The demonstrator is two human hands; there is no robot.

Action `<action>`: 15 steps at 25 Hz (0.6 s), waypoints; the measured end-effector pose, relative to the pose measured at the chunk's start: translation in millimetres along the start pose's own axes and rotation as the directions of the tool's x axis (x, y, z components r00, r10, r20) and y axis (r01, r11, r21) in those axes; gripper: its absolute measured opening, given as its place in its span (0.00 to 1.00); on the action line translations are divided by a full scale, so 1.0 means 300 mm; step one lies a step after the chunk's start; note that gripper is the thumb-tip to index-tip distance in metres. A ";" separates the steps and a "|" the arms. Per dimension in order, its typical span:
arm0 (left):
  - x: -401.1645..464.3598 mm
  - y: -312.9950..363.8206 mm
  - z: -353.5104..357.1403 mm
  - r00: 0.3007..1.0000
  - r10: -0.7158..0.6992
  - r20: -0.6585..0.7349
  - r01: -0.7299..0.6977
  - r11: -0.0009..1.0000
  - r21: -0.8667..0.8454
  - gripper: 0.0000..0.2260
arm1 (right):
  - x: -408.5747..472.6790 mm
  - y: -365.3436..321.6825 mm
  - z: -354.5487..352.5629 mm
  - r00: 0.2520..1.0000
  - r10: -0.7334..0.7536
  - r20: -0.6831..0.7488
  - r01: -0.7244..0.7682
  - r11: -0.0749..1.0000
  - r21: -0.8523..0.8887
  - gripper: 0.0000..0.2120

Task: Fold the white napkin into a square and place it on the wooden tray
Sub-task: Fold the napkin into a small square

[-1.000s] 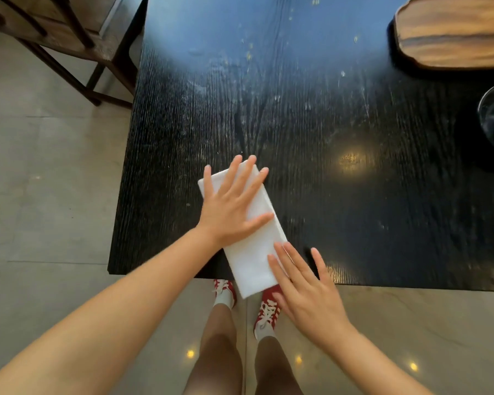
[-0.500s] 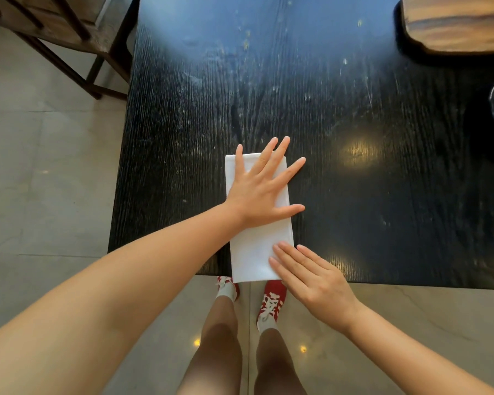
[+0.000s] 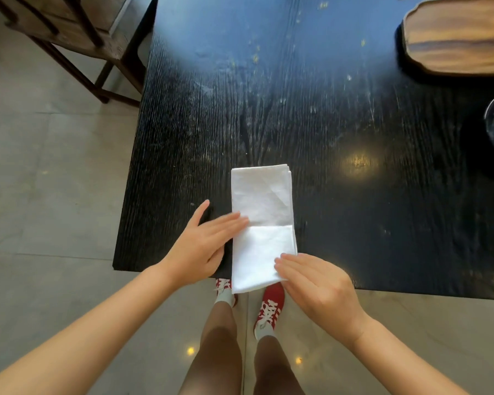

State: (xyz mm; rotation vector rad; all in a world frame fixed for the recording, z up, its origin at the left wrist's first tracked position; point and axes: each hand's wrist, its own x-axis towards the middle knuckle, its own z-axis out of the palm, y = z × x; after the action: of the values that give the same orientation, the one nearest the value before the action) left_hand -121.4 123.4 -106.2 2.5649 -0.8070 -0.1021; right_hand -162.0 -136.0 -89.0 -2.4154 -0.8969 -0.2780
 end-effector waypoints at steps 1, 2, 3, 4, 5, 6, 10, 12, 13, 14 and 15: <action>-0.032 -0.005 0.011 1.000 0.013 0.008 -0.013 1.000 0.023 0.25 | 0.031 -0.012 -0.017 1.000 0.017 -0.017 -0.016 0.999 0.029 0.07; -0.047 -0.004 0.023 1.000 0.011 0.001 -0.011 0.999 0.034 0.24 | 0.058 -0.017 -0.029 0.999 0.031 -0.028 -0.029 0.998 0.060 0.07; -0.050 0.000 0.035 1.000 0.001 -0.017 -0.001 1.000 0.030 0.22 | 0.081 -0.017 -0.039 0.998 0.047 -0.034 -0.044 0.995 0.091 0.07; -0.048 0.005 0.044 0.999 -0.014 -0.045 0.015 1.000 0.013 0.21 | 0.102 -0.015 -0.047 0.997 0.066 -0.033 -0.061 0.991 0.121 0.08; -0.042 0.010 0.052 0.996 -0.033 -0.081 0.032 0.999 -0.013 0.20 | 0.123 -0.009 -0.055 0.996 0.087 -0.034 -0.082 0.986 0.148 0.09; -0.037 0.014 0.060 0.991 -0.059 -0.120 0.055 0.998 -0.041 0.19 | 0.143 -0.001 -0.062 0.993 0.115 -0.040 -0.106 0.979 0.175 0.10; 0.003 0.035 0.063 0.929 -0.247 -0.274 0.196 0.960 -0.201 0.13 | 0.238 0.032 -0.072 0.952 0.299 -0.063 -0.265 0.910 0.318 0.13; 0.028 0.050 0.062 0.895 -0.300 -0.330 0.231 0.944 -0.234 0.16 | 0.256 0.051 -0.073 0.894 0.429 0.127 -0.437 0.775 0.456 0.24; 0.035 0.052 0.064 0.884 -0.305 -0.355 0.234 0.945 -0.230 0.17 | 0.254 0.060 -0.072 0.858 0.445 0.257 -0.513 0.717 0.472 0.31; 0.040 0.052 0.066 0.876 -0.307 -0.372 0.237 0.946 -0.221 0.16 | 0.242 0.068 -0.068 0.825 0.446 0.347 -0.564 0.695 0.447 0.34; 0.041 0.048 0.070 0.871 -0.310 -0.380 0.243 0.946 -0.214 0.16 | 0.228 0.078 -0.061 0.803 0.457 0.383 -0.591 0.691 0.417 0.32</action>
State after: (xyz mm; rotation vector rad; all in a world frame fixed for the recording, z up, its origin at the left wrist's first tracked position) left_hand -122.9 97.6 -118.0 2.4077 -0.2563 0.2676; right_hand -95.1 -123.8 -58.4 -2.0846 -0.2618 0.4543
